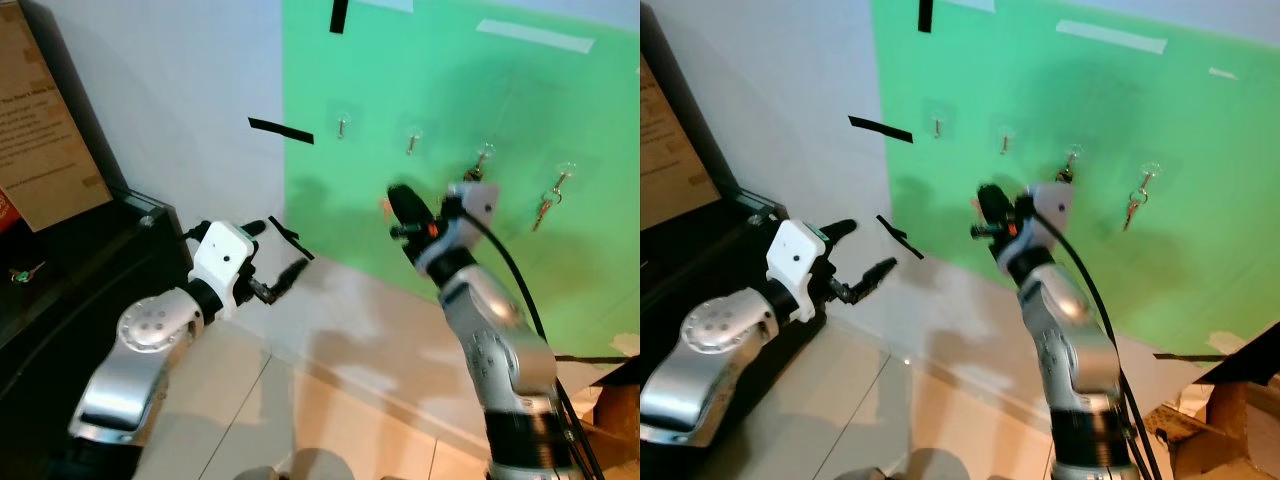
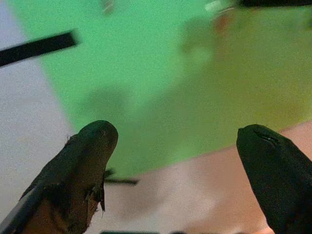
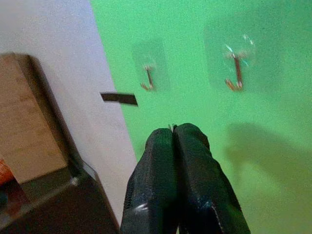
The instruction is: Hang keys on a hook
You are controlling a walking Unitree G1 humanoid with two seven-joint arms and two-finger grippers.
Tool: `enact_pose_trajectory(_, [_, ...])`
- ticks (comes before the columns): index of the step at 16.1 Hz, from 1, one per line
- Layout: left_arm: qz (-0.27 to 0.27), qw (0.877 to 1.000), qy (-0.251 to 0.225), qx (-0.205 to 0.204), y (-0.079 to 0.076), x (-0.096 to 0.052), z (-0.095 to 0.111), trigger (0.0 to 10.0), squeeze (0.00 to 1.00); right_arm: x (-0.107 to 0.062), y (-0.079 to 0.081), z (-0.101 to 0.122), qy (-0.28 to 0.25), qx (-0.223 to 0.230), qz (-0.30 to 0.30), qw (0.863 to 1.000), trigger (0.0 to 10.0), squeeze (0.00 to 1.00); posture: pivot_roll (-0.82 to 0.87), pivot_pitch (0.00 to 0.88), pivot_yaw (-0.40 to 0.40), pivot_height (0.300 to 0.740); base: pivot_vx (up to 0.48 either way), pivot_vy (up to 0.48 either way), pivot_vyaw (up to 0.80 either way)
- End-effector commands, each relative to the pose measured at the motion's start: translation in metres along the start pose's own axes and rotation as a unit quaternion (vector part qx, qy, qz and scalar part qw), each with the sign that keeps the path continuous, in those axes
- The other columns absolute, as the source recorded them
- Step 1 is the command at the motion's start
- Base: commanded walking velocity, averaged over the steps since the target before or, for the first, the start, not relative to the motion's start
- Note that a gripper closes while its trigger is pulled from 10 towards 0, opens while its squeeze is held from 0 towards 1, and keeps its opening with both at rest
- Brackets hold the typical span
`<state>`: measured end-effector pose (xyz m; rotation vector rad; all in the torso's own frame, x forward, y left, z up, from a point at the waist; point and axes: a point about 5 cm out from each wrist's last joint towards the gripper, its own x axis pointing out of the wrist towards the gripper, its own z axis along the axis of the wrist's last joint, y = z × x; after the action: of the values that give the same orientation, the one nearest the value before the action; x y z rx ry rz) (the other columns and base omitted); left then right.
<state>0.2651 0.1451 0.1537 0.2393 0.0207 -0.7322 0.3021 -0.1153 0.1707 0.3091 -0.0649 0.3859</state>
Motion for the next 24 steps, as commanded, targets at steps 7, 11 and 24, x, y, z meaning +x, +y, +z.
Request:
enact_pose_trajectory(7, [-0.052,0.998,-0.013,-0.014,-0.003,0.000,0.009,10.0,0.00,0.021,-0.007,0.020,-0.038,0.037,-0.011,0.999,10.0,0.00,0.01,0.000,0.011,0.740,0.000,0.000,0.00])
enact_pose_trajectory(11, [-0.060,0.998,-0.016,-0.019,-0.005,0.000,0.011,10.0,0.00,0.029,-0.010,0.027,-0.048,0.044,-0.009,0.998,10.0,0.00,0.01,0.000,0.006,0.740,0.000,0.000,0.00])
enact_pose_trajectory(24, [-0.063,0.998,-0.021,-0.020,-0.003,0.002,0.012,10.0,0.00,0.035,-0.036,0.027,-0.056,0.065,-0.076,0.993,10.0,0.00,0.01,0.000,0.007,0.740,0.000,0.000,0.00])
